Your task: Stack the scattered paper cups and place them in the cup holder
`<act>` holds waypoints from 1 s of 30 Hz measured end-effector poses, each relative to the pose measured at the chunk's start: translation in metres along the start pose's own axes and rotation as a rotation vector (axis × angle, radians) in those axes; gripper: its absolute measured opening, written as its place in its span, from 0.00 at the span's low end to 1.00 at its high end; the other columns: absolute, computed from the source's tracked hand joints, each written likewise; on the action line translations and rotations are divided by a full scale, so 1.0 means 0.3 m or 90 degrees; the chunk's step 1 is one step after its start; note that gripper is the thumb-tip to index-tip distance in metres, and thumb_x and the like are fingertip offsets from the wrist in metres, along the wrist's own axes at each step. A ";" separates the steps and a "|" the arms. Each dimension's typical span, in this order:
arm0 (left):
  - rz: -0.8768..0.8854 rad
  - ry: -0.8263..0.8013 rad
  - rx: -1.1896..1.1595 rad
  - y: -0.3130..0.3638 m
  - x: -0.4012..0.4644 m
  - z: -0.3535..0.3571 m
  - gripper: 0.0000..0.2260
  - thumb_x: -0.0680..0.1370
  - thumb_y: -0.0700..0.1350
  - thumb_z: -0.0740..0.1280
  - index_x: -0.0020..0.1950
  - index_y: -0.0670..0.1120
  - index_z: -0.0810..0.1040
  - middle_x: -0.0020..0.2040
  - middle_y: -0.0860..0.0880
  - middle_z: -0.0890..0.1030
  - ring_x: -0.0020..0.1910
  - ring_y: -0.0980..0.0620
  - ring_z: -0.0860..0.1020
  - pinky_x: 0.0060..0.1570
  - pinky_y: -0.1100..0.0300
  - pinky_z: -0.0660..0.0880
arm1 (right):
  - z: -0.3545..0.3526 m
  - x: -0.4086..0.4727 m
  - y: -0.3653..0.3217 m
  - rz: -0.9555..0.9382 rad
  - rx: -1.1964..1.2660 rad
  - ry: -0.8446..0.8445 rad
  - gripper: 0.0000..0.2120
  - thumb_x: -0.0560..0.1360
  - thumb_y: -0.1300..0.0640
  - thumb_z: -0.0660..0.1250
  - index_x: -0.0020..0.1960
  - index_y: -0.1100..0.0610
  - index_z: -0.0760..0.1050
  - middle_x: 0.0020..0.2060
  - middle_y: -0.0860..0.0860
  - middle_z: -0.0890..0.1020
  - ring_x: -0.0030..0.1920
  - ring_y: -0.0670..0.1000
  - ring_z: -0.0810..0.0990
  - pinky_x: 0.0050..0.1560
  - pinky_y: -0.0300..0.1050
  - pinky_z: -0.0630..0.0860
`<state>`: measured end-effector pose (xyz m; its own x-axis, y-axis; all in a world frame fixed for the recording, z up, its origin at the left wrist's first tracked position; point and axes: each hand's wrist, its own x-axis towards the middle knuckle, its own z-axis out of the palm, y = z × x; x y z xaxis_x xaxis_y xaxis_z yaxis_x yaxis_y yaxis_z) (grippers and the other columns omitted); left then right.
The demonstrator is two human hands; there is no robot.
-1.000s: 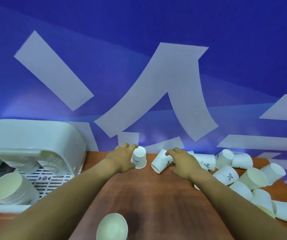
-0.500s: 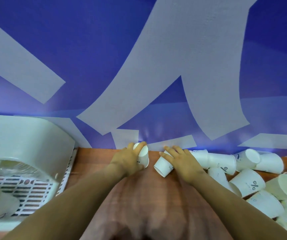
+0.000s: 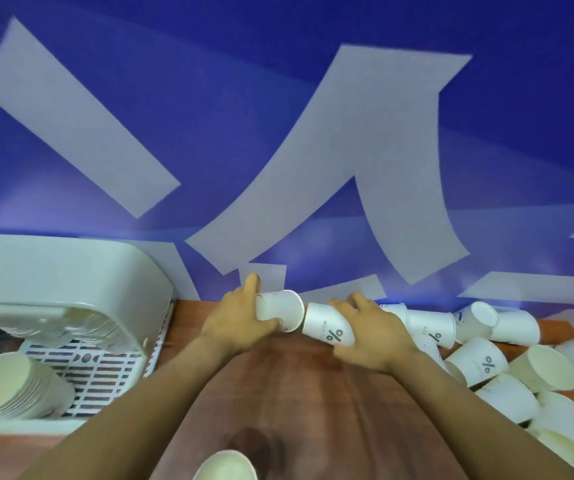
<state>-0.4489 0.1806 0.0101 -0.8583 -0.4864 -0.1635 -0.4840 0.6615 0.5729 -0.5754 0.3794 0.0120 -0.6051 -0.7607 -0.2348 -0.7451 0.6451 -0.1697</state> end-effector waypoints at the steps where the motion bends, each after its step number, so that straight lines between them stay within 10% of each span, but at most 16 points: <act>1: -0.008 0.013 -0.029 0.001 -0.040 -0.022 0.23 0.69 0.55 0.72 0.51 0.48 0.61 0.48 0.48 0.75 0.46 0.47 0.76 0.39 0.55 0.74 | -0.022 -0.032 -0.028 0.014 0.024 0.015 0.35 0.68 0.41 0.65 0.72 0.44 0.59 0.57 0.47 0.68 0.55 0.51 0.74 0.48 0.45 0.73; 8: -0.051 0.061 -0.155 -0.017 -0.318 -0.121 0.37 0.69 0.49 0.74 0.73 0.48 0.59 0.63 0.48 0.69 0.59 0.49 0.72 0.53 0.63 0.67 | -0.095 -0.232 -0.217 0.057 0.143 0.075 0.33 0.71 0.42 0.67 0.71 0.46 0.58 0.60 0.46 0.68 0.56 0.50 0.75 0.44 0.40 0.66; 18: -0.035 0.071 -0.227 -0.142 -0.539 -0.241 0.26 0.67 0.44 0.76 0.58 0.47 0.64 0.52 0.49 0.74 0.48 0.52 0.74 0.35 0.67 0.67 | -0.113 -0.343 -0.461 0.083 0.128 0.121 0.32 0.69 0.41 0.69 0.68 0.48 0.63 0.58 0.49 0.69 0.54 0.53 0.76 0.48 0.42 0.75; 30: -0.007 0.021 -0.381 -0.524 -0.659 -0.487 0.29 0.70 0.48 0.76 0.60 0.53 0.59 0.52 0.53 0.74 0.50 0.52 0.76 0.42 0.62 0.74 | -0.039 -0.329 -0.948 0.127 0.176 0.157 0.35 0.66 0.43 0.73 0.68 0.50 0.63 0.61 0.50 0.70 0.61 0.53 0.72 0.57 0.46 0.74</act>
<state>-0.1782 0.0893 0.0695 -0.8436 -0.5149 -0.1521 -0.3042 0.2250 0.9257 -0.3070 0.2702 0.0948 -0.8039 -0.5919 -0.0580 -0.5236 0.7506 -0.4029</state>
